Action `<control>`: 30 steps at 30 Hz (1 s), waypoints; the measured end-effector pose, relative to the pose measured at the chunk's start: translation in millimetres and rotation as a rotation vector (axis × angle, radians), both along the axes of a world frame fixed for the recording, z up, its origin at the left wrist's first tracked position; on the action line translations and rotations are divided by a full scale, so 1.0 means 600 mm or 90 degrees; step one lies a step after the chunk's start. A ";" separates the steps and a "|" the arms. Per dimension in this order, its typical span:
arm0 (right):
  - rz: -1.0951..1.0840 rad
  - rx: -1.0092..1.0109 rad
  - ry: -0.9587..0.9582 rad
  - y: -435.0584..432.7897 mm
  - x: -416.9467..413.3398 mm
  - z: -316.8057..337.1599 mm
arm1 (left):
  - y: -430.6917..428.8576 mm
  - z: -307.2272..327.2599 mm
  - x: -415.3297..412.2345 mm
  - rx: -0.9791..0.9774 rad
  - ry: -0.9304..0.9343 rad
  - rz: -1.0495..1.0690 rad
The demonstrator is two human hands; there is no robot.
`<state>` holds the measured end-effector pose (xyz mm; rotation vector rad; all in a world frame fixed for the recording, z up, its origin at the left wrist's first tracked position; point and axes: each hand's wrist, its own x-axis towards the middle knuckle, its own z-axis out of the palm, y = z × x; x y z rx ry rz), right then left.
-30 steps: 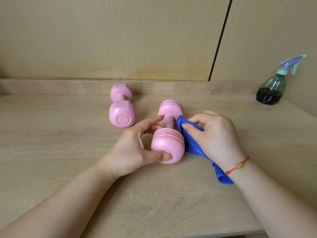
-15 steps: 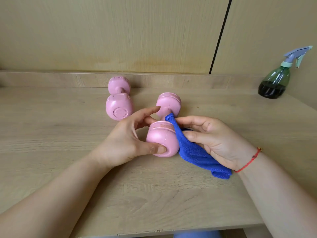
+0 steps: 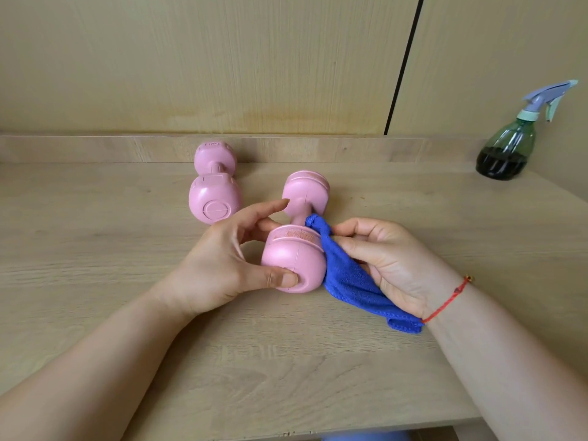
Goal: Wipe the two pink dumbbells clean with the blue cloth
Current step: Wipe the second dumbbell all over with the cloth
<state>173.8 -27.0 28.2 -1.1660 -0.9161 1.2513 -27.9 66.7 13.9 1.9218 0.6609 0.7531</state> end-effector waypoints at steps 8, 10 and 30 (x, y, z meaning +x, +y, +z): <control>-0.045 0.029 -0.031 0.012 -0.010 -0.006 | 0.000 -0.002 0.002 0.005 -0.008 -0.003; -0.041 0.026 -0.026 0.012 -0.007 -0.006 | 0.000 -0.001 0.003 0.011 -0.003 -0.004; -0.043 -0.018 -0.029 0.009 -0.009 0.000 | -0.003 -0.005 0.012 0.001 -0.017 0.001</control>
